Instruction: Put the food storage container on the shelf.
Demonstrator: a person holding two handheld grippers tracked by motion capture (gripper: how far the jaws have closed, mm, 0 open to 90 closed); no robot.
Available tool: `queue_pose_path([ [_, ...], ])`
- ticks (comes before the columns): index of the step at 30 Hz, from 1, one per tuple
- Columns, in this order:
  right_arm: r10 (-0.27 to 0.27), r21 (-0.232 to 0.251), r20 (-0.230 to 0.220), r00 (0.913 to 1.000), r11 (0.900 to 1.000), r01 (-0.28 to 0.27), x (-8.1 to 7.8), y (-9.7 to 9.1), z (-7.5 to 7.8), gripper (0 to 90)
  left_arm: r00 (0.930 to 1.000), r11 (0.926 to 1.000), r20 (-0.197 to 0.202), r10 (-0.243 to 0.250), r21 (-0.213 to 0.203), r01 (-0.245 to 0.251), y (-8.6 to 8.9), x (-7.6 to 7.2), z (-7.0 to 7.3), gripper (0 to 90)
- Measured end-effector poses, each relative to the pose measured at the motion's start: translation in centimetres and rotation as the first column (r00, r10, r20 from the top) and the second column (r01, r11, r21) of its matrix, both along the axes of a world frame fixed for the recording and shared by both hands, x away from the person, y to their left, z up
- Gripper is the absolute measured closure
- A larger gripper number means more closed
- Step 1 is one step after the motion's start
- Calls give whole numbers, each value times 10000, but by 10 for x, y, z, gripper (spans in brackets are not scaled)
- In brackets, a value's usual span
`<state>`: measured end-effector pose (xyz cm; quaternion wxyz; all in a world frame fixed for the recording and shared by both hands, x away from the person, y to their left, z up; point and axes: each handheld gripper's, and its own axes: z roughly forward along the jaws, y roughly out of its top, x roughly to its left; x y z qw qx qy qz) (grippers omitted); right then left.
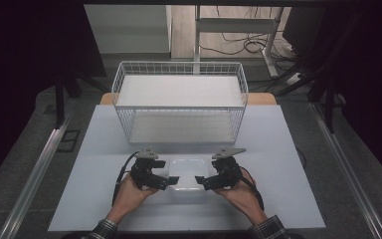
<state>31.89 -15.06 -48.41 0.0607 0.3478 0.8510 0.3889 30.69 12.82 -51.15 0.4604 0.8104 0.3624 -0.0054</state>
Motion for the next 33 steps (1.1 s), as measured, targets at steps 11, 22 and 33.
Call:
queue_pose_path([
  [11, -229, 1045, -1683, 9855, 9937, 409, 2, -13, -1, 441, 9943, 9979, -1057, -127, -646, 59, 13, -10, 5, 495],
  [22, -964, 1729, -1783, 9792, 9766, 1277, -16, -28, 9, 687, 9905, 9799, -1270, 527, -1845, -757, 21, -18, 5, 705],
  [33, -1393, 2024, -1146, 9836, 9661, 1604, -21, -27, 11, 781, 9893, 9764, -805, 1217, -1695, -1339, 22, -23, 12, 802],
])
